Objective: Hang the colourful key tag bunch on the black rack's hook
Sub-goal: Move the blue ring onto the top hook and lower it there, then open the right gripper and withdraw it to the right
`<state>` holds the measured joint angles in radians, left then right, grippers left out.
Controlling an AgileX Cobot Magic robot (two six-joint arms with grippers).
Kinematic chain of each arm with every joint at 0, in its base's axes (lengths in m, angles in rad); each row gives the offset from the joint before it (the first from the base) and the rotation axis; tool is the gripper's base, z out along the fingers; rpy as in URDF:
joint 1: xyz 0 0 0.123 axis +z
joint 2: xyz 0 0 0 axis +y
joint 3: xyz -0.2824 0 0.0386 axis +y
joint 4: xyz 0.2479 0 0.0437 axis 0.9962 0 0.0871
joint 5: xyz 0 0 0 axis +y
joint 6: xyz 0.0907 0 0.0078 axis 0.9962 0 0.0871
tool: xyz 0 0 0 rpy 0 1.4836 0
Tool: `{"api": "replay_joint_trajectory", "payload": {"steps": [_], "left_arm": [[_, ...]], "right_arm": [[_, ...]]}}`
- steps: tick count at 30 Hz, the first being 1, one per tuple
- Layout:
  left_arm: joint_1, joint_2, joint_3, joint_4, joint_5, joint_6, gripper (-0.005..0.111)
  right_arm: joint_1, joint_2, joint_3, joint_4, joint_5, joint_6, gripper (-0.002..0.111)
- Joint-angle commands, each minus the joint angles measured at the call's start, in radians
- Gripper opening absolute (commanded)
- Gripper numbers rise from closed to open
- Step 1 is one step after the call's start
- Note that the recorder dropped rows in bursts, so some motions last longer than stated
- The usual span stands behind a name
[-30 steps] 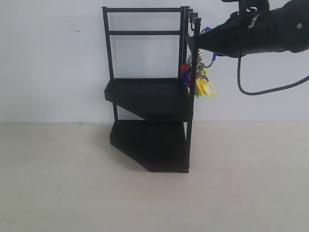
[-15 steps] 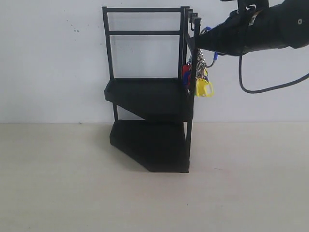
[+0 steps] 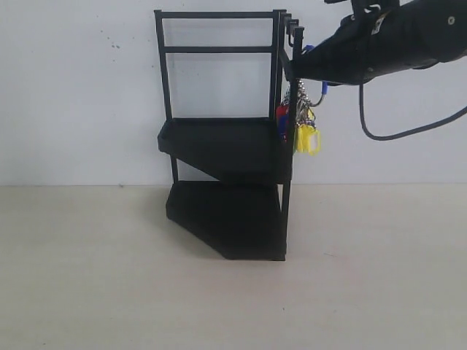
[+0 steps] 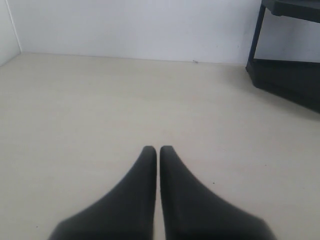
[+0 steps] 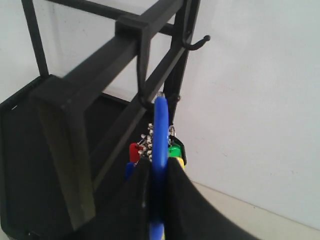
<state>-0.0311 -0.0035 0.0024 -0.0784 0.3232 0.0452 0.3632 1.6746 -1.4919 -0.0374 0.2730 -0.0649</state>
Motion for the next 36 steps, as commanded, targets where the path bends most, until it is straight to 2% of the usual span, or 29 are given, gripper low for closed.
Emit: {"api": "replay_joint_trajectory", "payload": {"steps": [1,8,11,13,16,18,20,24,26,34,36], "left_arm": [[0.003,0.004,-0.002,-0.007,-0.012,0.000,0.004],[0.003,0.004,-0.002,-0.007,-0.012,0.000,0.004],[0.003,0.004,-0.002,-0.007,-0.012,0.000,0.004],[0.003,0.004,-0.002,-0.007,-0.012,0.000,0.004],[0.003,0.004,-0.002,-0.007,-0.012,0.000,0.004],[0.003,0.004,-0.002,-0.007,-0.012,0.000,0.004],[0.003,0.004,-0.002,-0.007,-0.012,0.000,0.004],[0.003,0.004,-0.002,-0.007,-0.012,0.000,0.004],[0.003,0.004,-0.002,-0.007,-0.012,0.000,0.004],[0.003,0.004,-0.002,-0.007,-0.012,0.000,0.004],[0.003,0.004,-0.002,-0.007,-0.012,0.000,0.004]], "right_arm": [[0.009,-0.008,-0.009,-0.010,-0.013,-0.012,0.000],[0.009,-0.008,-0.009,-0.010,-0.013,-0.001,0.000],[0.009,-0.008,-0.009,-0.010,-0.013,-0.001,0.005],[0.009,-0.008,-0.009,-0.010,-0.011,0.001,0.015],[0.007,-0.010,-0.009,-0.010,-0.005,0.014,0.040],[0.007,-0.018,-0.009,-0.010,0.010,0.043,0.044],[0.007,-0.031,-0.009,-0.010,0.032,0.065,0.040],[0.007,-0.066,-0.009,-0.028,0.109,0.073,0.011],[0.007,-0.081,-0.009,-0.028,0.146,0.073,0.000],[0.007,-0.140,-0.005,-0.040,0.322,0.084,0.000],[0.007,-0.166,-0.005,-0.079,0.473,0.084,0.000]]}}
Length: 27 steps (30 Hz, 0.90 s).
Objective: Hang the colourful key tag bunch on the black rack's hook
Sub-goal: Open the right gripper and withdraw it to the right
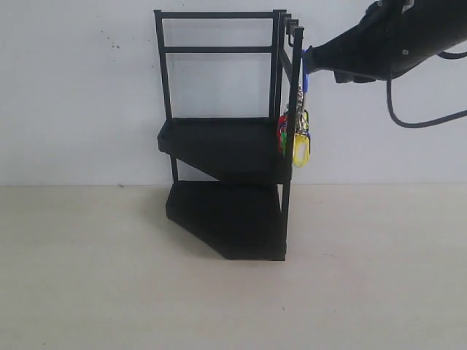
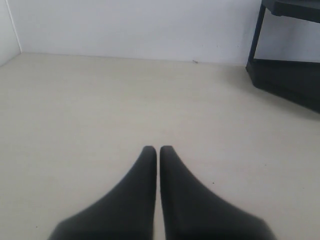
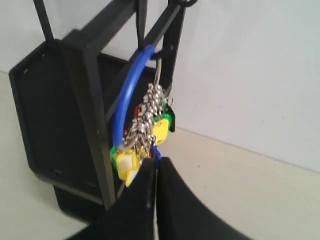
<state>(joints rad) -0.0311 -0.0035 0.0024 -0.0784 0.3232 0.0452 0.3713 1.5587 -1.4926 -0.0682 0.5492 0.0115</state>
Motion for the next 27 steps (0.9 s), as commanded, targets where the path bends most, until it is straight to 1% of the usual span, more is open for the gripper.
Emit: {"api": "replay_joint_trajectory", "payload": {"steps": [1,3,4,5,6,8,9,11,12,14,15,18,27], "left_arm": [[0.003,0.004,-0.002,-0.007,-0.012,0.000,0.004],[0.003,0.004,-0.002,-0.007,-0.012,0.000,0.004],[0.003,0.004,-0.002,-0.007,-0.012,0.000,0.004],[0.003,0.004,-0.002,-0.007,-0.012,0.000,0.004],[0.003,0.004,-0.002,-0.007,-0.012,0.000,0.004],[0.003,0.004,-0.002,-0.007,-0.012,0.000,0.004],[0.003,0.004,-0.002,-0.007,-0.012,0.000,0.004],[0.003,0.004,-0.002,-0.007,-0.012,0.000,0.004],[0.003,0.004,-0.002,-0.007,-0.012,0.000,0.004],[0.003,0.004,-0.002,-0.007,-0.012,0.000,0.004],[0.003,0.004,-0.002,-0.007,-0.012,0.000,0.004],[0.003,0.004,-0.002,-0.007,-0.012,0.000,0.004],[0.003,0.004,-0.002,-0.007,-0.012,0.000,0.004]], "right_arm": [[-0.001,-0.061,0.001,-0.054,0.240,0.010,0.000],[-0.001,-0.117,0.063,-0.074,0.268,0.010,0.000],[-0.001,-0.176,0.144,-0.074,0.233,0.026,0.000],[-0.001,-0.211,0.185,-0.074,0.208,0.044,0.000],[-0.001,-0.287,0.324,-0.072,0.110,0.079,0.000],[-0.001,-0.397,0.539,-0.072,-0.081,0.112,0.000],[-0.001,-0.454,0.670,-0.072,-0.209,0.126,0.000],[-0.001,-0.521,0.878,-0.061,-0.393,0.196,0.000],[-0.001,-0.540,0.946,-0.045,-0.424,0.224,0.000],[-0.001,-0.551,1.061,-0.041,-0.426,0.223,0.000],[-0.001,-0.548,1.097,-0.041,-0.414,0.223,0.000],[-0.001,-0.548,1.133,-0.032,-0.396,0.223,0.000],[-0.001,-0.548,1.136,-0.032,-0.405,0.223,0.000]]}}
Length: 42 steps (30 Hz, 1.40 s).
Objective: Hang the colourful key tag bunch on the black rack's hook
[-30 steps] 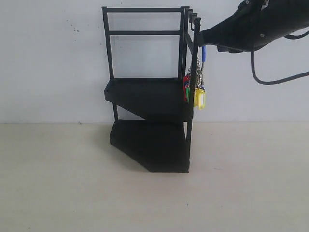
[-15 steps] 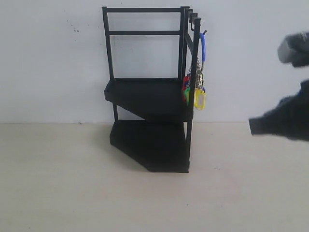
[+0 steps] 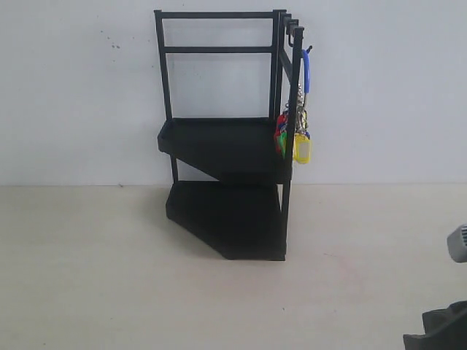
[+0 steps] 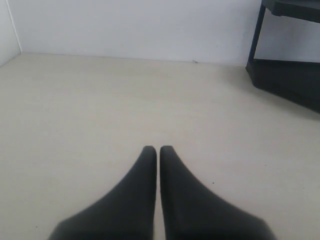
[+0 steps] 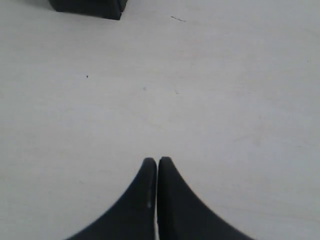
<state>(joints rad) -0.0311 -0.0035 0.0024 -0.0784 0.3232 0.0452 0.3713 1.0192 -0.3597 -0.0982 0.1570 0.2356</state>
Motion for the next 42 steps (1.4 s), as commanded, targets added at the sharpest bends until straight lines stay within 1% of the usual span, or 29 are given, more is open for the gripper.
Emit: {"api": "replay_joint_trajectory", "payload": {"steps": [1,11,13,15,16,19,21,23,26,28,33,38,42], "left_arm": [[0.003,0.004,-0.002,-0.007,-0.012,0.000,0.004],[0.003,0.004,-0.002,-0.007,-0.012,0.000,0.004],[0.003,0.004,-0.002,-0.007,-0.012,0.000,0.004],[0.003,0.004,-0.002,-0.007,-0.012,0.000,0.004],[0.003,0.004,-0.002,-0.007,-0.012,0.000,0.004],[0.003,0.004,-0.002,-0.007,-0.012,0.000,0.004],[0.003,0.004,-0.002,-0.007,-0.012,0.000,0.004],[0.003,0.004,-0.002,-0.007,-0.012,0.000,0.004],[0.003,0.004,-0.002,-0.007,-0.012,0.000,0.004],[0.003,0.004,-0.002,-0.007,-0.012,0.000,0.004],[0.003,0.004,-0.002,-0.007,-0.012,0.000,0.004],[0.003,0.004,-0.002,-0.007,-0.012,0.000,0.004],[0.003,0.004,-0.002,-0.007,-0.012,0.000,0.004]], "right_arm": [[-0.001,-0.009,0.003,-0.002,-0.013,-0.001,0.000],[-0.003,-0.046,0.003,-0.002,-0.021,-0.013,0.000],[-0.040,-0.145,0.003,-0.016,-0.011,-0.046,0.000],[-0.112,-0.262,0.003,-0.016,-0.011,-0.090,0.000],[-0.175,-0.338,0.003,-0.016,-0.011,-0.108,0.000],[-0.278,-0.483,0.032,-0.016,-0.029,-0.108,0.000],[-0.339,-0.578,0.063,-0.014,-0.022,-0.108,0.000],[-0.369,-0.657,0.095,-0.014,-0.009,-0.108,0.000],[-0.374,-0.751,0.138,-0.016,-0.011,-0.163,0.000],[-0.371,-0.790,0.158,-0.016,-0.011,-0.165,0.000],[-0.371,-0.810,0.219,0.048,-0.022,-0.181,0.000],[-0.372,-0.830,0.318,0.144,-0.104,-0.220,0.000],[-0.371,-0.880,0.360,0.146,-0.111,-0.223,0.000]]}}
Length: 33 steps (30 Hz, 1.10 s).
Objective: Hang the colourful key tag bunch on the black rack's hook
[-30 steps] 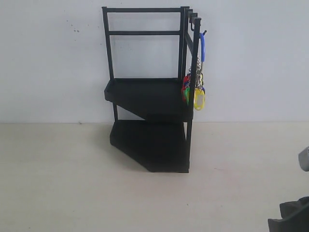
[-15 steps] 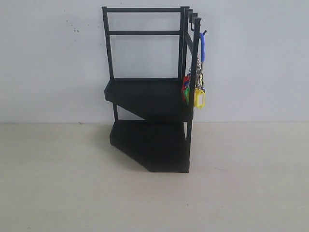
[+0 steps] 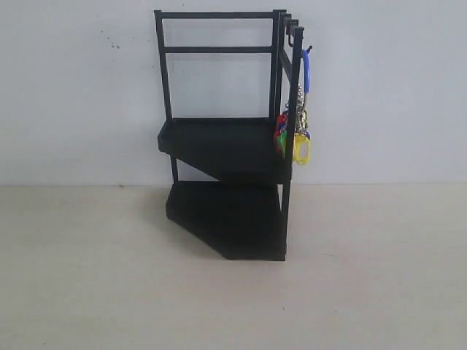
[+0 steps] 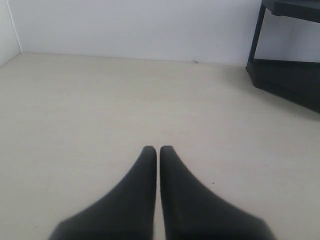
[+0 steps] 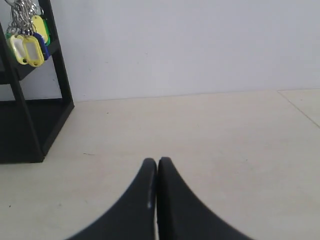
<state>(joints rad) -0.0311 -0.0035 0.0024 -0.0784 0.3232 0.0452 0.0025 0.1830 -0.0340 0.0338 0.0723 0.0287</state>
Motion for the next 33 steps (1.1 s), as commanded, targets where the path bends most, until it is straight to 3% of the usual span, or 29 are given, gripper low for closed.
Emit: {"api": "replay_joint_trajectory", "payload": {"steps": [1,9,17,33], "left_arm": [[0.003,0.004,-0.002,-0.007,-0.012,0.000,0.004],[0.003,0.004,-0.002,-0.007,-0.012,0.000,0.004],[0.003,0.004,-0.002,-0.007,-0.012,0.000,0.004],[0.003,0.004,-0.002,-0.007,-0.012,0.000,0.004]], "right_arm": [[-0.002,-0.061,0.034,0.014,-0.027,-0.029,0.000],[-0.003,-0.149,0.034,0.014,0.052,-0.100,0.000],[-0.003,-0.183,0.034,0.031,0.260,-0.043,0.000],[-0.003,-0.183,0.034,0.031,0.264,-0.029,0.000]]}}
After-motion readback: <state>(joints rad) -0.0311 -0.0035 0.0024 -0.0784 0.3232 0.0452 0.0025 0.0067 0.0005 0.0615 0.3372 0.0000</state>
